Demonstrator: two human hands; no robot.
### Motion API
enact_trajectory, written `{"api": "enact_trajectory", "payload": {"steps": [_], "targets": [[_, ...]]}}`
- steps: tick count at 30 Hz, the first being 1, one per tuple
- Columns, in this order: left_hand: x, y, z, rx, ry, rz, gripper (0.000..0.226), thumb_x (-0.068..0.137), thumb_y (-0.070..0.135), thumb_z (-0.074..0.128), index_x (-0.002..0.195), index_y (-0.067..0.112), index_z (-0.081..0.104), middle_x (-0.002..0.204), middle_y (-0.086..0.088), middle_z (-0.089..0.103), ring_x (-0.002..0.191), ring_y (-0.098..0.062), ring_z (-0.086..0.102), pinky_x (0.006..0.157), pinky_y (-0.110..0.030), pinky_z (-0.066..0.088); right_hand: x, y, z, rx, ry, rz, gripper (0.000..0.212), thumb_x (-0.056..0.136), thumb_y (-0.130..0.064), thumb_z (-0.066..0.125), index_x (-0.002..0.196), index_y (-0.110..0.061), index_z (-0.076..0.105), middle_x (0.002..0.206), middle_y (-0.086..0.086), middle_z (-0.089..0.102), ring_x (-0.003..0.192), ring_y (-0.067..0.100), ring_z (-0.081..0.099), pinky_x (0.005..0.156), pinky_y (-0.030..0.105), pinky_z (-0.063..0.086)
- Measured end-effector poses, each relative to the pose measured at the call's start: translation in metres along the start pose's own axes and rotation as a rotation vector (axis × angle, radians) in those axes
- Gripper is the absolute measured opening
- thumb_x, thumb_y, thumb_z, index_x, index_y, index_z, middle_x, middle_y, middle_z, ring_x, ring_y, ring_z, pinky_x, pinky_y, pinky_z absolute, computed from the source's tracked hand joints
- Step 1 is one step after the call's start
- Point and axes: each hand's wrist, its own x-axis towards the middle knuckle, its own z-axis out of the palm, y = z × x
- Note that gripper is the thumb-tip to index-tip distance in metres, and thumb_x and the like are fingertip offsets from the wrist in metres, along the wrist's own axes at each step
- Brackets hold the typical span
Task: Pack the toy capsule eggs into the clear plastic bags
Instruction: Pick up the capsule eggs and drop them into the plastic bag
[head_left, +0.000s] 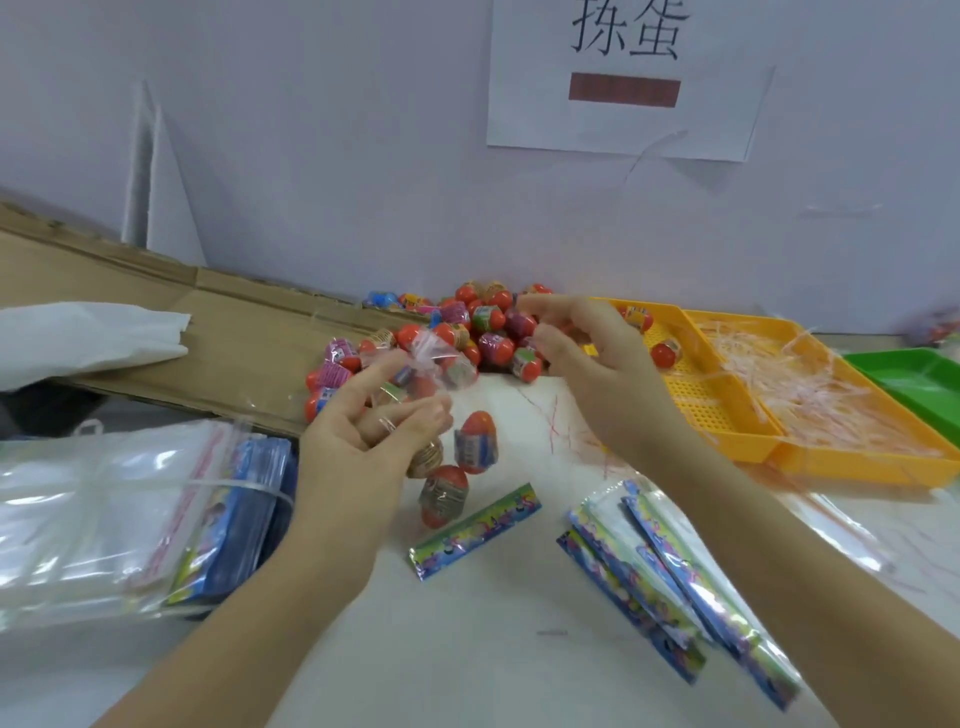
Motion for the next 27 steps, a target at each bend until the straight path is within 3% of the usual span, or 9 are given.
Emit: {"api": "enact_trajectory", "payload": {"steps": [4, 7, 11, 15, 18, 20, 22, 25, 27], "targets": [[0.004, -0.004, -0.005, -0.104, 0.091, -0.079, 0.072, 0.058, 0.027, 0.075, 0.128, 0.025, 0.061, 0.091, -0.002, 0.078, 0.085, -0.015, 0.074, 0.060, -0.026, 0.057, 0.031, 0.026, 0.028, -0.366, -0.271, 0.061, 0.041, 0.095, -0.011, 0.050, 0.130, -0.031, 0.056, 0.117, -0.004, 0.049, 0.100, 0.009, 0.048, 0.081, 0.009, 0.035], [0.006, -0.007, -0.009, -0.164, 0.105, -0.141, 0.081, 0.058, 0.023, 0.078, 0.135, 0.025, 0.053, 0.096, -0.002, 0.077, 0.083, -0.014, 0.075, 0.056, -0.023, 0.057, 0.044, 0.036, 0.057, -0.533, -0.427, 0.096, 0.053, 0.093, -0.013, 0.054, 0.142, -0.028, 0.042, 0.137, 0.005, 0.042, 0.119, 0.023, 0.048, 0.097, 0.032, 0.042], [0.007, -0.008, -0.010, -0.144, 0.071, -0.203, 0.103, 0.045, 0.034, 0.084, 0.140, 0.028, 0.047, 0.099, -0.001, 0.077, 0.081, -0.013, 0.075, 0.052, -0.021, 0.054, 0.049, 0.040, 0.078, -0.681, -0.333, 0.063, 0.043, 0.092, -0.009, 0.053, 0.132, -0.023, 0.045, 0.118, 0.007, 0.048, 0.100, 0.025, 0.056, 0.081, 0.038, 0.051], [0.007, -0.008, -0.010, -0.079, 0.052, -0.187, 0.102, 0.039, 0.042, 0.084, 0.135, 0.031, 0.051, 0.099, 0.002, 0.077, 0.086, -0.010, 0.074, 0.062, -0.024, 0.055, 0.050, 0.024, 0.056, -0.258, -0.147, 0.133, 0.037, 0.098, -0.024, 0.051, 0.135, -0.030, 0.052, 0.118, 0.000, 0.048, 0.100, 0.013, 0.048, 0.098, 0.032, 0.043], [0.009, -0.011, -0.009, -0.050, 0.041, -0.176, 0.089, 0.042, 0.038, 0.084, 0.127, 0.029, 0.059, 0.101, 0.007, 0.076, 0.094, -0.014, 0.073, 0.078, -0.036, 0.057, 0.036, -0.004, 0.024, 0.161, -0.113, 0.066, 0.039, 0.094, -0.022, 0.059, 0.130, -0.034, 0.051, 0.102, -0.007, 0.059, 0.094, 0.009, 0.057, 0.081, 0.023, 0.048], [0.008, -0.012, -0.007, -0.020, 0.019, -0.145, 0.077, 0.041, 0.040, 0.083, 0.116, 0.035, 0.064, 0.101, 0.012, 0.076, 0.093, -0.010, 0.072, 0.070, -0.027, 0.058, 0.022, -0.017, 0.006, 0.338, -0.178, 0.023, 0.038, 0.084, -0.020, 0.071, 0.115, -0.034, 0.054, 0.089, -0.007, 0.065, 0.085, 0.009, 0.065, 0.071, 0.022, 0.052], [0.007, -0.012, -0.005, -0.011, -0.015, -0.113, 0.067, 0.041, 0.040, 0.082, 0.107, 0.040, 0.066, 0.101, 0.016, 0.075, 0.090, -0.004, 0.072, 0.060, -0.017, 0.056, 0.012, -0.028, -0.004, 0.205, -0.220, -0.068, 0.028, 0.082, -0.024, 0.073, 0.106, -0.034, 0.062, 0.091, -0.008, 0.068, 0.085, 0.007, 0.065, 0.073, 0.023, 0.053], [0.001, -0.012, -0.001, 0.012, -0.071, -0.083, 0.066, 0.041, 0.037, 0.082, 0.105, 0.045, 0.067, 0.105, 0.017, 0.074, 0.091, -0.007, 0.072, 0.071, -0.026, 0.059, 0.009, -0.033, -0.005, -0.149, -0.270, -0.179, 0.025, 0.092, -0.029, 0.060, 0.114, -0.039, 0.065, 0.097, -0.017, 0.061, 0.092, -0.002, 0.056, 0.079, 0.009, 0.042], [-0.001, -0.011, 0.001, 0.019, -0.105, -0.049, 0.065, 0.042, 0.034, 0.083, 0.105, 0.048, 0.069, 0.108, 0.015, 0.074, 0.094, -0.009, 0.072, 0.073, -0.025, 0.060, 0.010, -0.035, -0.003, -0.232, -0.317, -0.183, 0.032, 0.095, -0.032, 0.053, 0.125, -0.040, 0.059, 0.103, -0.022, 0.056, 0.098, -0.003, 0.051, 0.085, 0.013, 0.038]]}}
